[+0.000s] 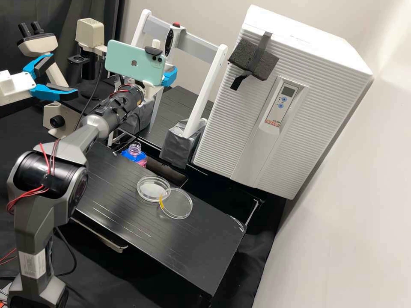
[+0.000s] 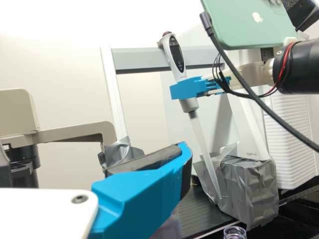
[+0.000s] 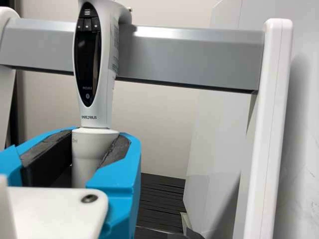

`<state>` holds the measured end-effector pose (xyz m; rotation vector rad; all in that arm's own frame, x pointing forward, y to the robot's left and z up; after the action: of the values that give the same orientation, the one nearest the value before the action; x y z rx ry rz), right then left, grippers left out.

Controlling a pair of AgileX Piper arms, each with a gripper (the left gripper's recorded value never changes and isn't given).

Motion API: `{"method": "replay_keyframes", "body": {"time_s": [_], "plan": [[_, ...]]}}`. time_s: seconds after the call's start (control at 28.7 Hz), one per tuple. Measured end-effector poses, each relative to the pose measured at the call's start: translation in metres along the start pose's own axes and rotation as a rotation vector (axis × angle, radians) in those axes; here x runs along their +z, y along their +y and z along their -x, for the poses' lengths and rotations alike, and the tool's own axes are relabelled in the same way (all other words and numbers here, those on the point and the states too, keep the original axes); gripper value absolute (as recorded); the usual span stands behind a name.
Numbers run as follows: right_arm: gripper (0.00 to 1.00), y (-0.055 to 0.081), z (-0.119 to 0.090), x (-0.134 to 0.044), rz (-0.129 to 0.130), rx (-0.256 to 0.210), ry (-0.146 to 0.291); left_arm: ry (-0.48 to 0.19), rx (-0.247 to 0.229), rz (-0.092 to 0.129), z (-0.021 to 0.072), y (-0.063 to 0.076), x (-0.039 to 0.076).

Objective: Use the pipette

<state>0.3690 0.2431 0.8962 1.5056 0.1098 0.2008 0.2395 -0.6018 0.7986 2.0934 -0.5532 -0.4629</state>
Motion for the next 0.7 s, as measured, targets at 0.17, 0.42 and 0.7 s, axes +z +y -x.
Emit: {"method": "replay_keyframes", "body": {"time_s": [0.17, 0.42, 0.7], "plan": [[0.0, 0.0, 0.0, -0.001, -0.001, -0.001, 0.003, 0.0, 0.0, 0.001, 0.0, 0.0, 0.0], [0.0, 0.006, 0.0, -0.012, -0.013, 0.026, 0.031, 0.0, 0.0, 0.001, 0.0, 0.0, 0.0], [0.0, 0.016, 0.001, -0.017, -0.027, 0.099, 0.051, 0.005, -0.001, 0.023, 0.0004, 0.0, -0.001]]}}
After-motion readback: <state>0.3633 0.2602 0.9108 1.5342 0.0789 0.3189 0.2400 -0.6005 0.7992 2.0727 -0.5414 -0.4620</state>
